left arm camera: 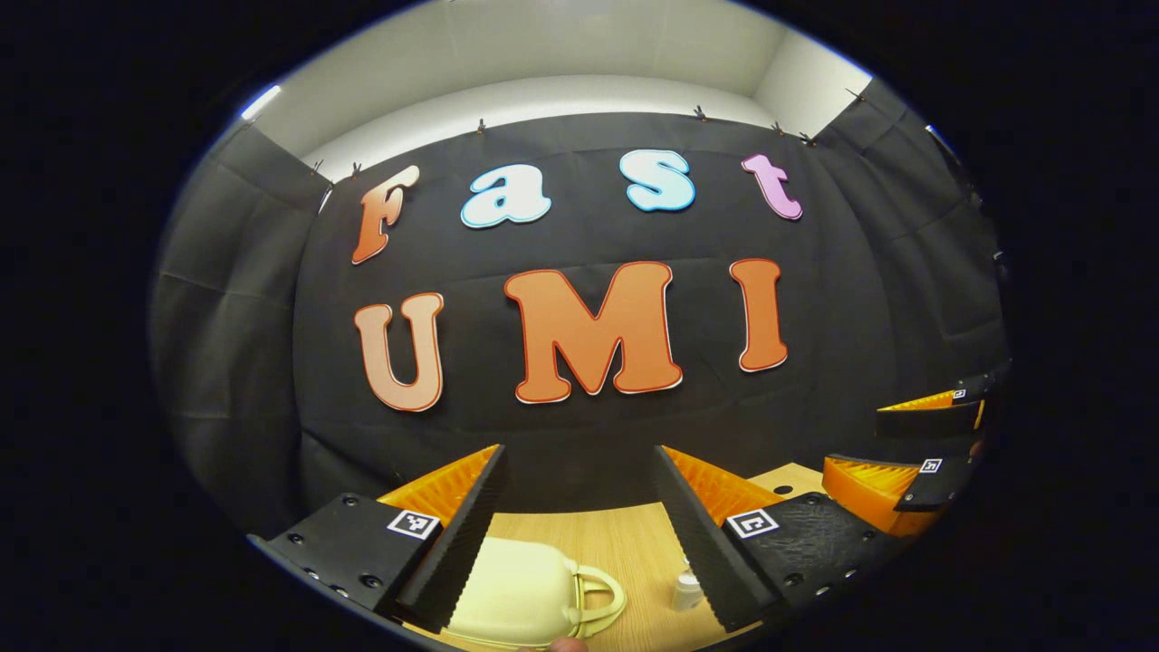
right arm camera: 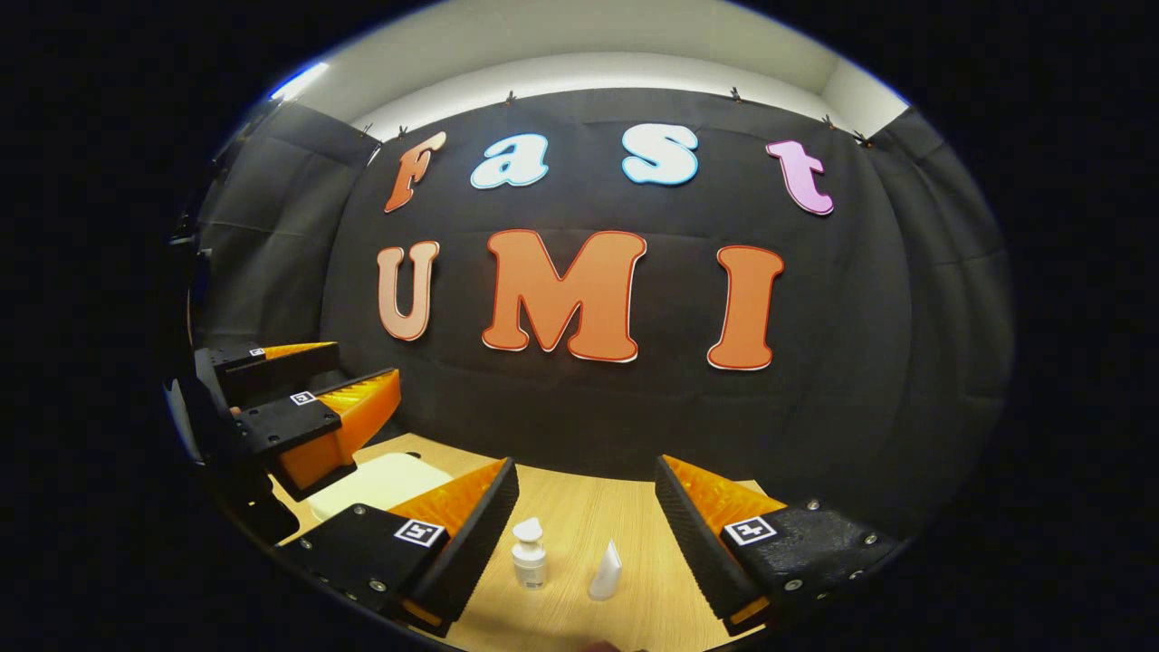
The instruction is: First open the suitcase, pack the skin care products into it, and then close the suitcase.
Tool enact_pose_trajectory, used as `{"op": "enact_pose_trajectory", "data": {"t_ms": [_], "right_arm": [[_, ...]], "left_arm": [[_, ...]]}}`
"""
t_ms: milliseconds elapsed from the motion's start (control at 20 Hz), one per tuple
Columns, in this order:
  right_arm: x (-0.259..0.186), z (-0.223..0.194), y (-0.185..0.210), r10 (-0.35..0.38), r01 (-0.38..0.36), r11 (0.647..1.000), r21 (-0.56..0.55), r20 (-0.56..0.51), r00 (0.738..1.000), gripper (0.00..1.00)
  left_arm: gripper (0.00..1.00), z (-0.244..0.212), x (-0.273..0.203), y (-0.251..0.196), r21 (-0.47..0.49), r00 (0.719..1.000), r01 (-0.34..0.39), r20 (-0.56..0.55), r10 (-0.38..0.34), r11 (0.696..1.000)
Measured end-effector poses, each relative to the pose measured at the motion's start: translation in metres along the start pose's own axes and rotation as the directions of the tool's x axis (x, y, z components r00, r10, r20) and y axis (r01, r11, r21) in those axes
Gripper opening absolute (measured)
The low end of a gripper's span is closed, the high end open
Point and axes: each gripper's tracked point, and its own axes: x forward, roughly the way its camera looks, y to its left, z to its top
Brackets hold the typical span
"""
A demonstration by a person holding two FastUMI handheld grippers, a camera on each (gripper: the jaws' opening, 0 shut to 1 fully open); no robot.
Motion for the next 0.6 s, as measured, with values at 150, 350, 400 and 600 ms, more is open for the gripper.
{"op": "enact_pose_trajectory", "data": {"t_ms": [150, 350, 400, 600], "right_arm": [[0.006, 0.002, 0.000, -0.022, 0.022, 1.000, 0.003, -0.001, 1.000, 0.96], [0.016, 0.002, -0.002, -0.052, 0.052, 0.999, -0.003, 0.002, 0.999, 0.97], [0.018, 0.001, -0.003, -0.058, 0.058, 0.998, 0.002, -0.001, 0.998, 1.00], [0.024, -0.004, -0.009, -0.079, 0.079, 0.997, -0.011, -0.008, 0.997, 0.96]], "left_arm": [[1.00, -0.002, 0.009, 0.005, 0.011, 1.000, 0.011, 0.009, -0.011, 1.000], [0.99, -0.007, 0.017, 0.008, 0.027, 0.999, 0.033, 0.017, -0.034, 0.999], [1.00, -0.011, 0.018, 0.008, 0.032, 0.999, 0.041, 0.007, -0.041, 0.999], [0.99, -0.031, 0.035, 0.008, 0.094, 0.996, 0.082, -0.027, -0.080, 0.992]]}}
